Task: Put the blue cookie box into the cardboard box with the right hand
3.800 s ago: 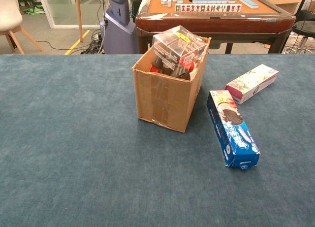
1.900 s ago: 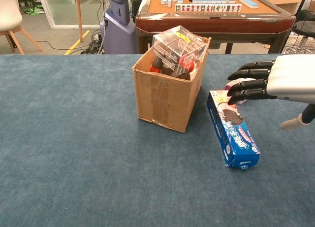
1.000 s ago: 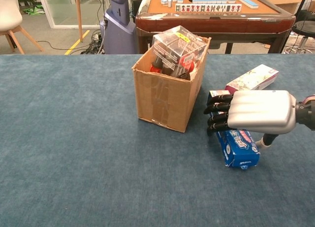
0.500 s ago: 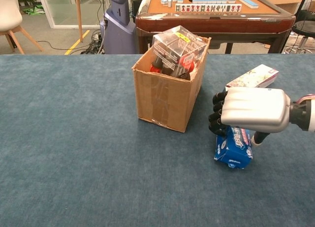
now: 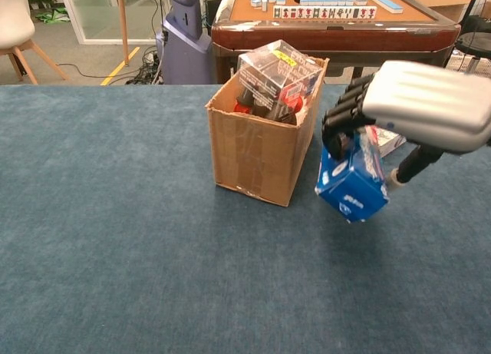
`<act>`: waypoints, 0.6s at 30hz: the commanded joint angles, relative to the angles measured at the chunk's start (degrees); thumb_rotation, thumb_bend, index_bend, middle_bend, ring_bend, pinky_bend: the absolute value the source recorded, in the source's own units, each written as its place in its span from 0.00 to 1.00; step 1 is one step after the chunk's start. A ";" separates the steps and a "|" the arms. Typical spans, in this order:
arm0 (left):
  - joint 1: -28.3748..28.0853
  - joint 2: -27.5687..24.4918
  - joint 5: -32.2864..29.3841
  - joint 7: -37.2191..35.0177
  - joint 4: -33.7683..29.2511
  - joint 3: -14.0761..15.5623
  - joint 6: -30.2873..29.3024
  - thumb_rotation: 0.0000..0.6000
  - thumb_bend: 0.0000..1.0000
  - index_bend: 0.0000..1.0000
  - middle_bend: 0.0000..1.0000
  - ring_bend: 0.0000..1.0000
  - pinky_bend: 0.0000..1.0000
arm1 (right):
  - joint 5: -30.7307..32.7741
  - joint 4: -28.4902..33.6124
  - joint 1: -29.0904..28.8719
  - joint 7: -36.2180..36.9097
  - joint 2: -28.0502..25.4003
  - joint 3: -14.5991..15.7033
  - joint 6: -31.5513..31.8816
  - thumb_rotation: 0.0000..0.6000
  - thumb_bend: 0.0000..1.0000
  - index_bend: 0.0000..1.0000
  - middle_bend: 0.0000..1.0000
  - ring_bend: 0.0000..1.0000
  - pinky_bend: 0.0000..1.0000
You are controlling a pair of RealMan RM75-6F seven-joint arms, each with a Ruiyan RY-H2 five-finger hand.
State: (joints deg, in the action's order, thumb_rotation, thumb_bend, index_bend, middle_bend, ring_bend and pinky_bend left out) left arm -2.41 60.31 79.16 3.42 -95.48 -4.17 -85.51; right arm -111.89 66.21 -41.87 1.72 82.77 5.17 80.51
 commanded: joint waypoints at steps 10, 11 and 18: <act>-0.02 0.05 0.31 0.04 -0.19 0.10 0.01 1.00 0.02 0.32 0.33 0.23 0.36 | 7.45 11.75 1.06 6.87 -7.31 -10.24 8.15 1.00 0.09 0.70 0.70 0.58 0.45; -0.03 0.04 0.32 0.00 -0.17 0.10 0.04 1.00 0.02 0.32 0.33 0.23 0.36 | 8.35 11.85 0.92 7.95 -7.27 -11.05 8.18 1.00 0.09 0.70 0.70 0.58 0.45; -0.15 0.03 0.20 -0.19 -0.05 0.11 0.42 1.00 0.02 0.32 0.33 0.23 0.36 | 16.31 10.08 -0.31 20.08 -3.95 -16.76 7.26 1.00 0.08 0.70 0.70 0.58 0.45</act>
State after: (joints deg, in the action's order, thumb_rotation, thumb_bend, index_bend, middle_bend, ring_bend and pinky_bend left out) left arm -2.56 60.34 79.37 3.23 -95.54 -4.05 -85.08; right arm -99.00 77.22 -41.54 17.07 77.02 -9.17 88.23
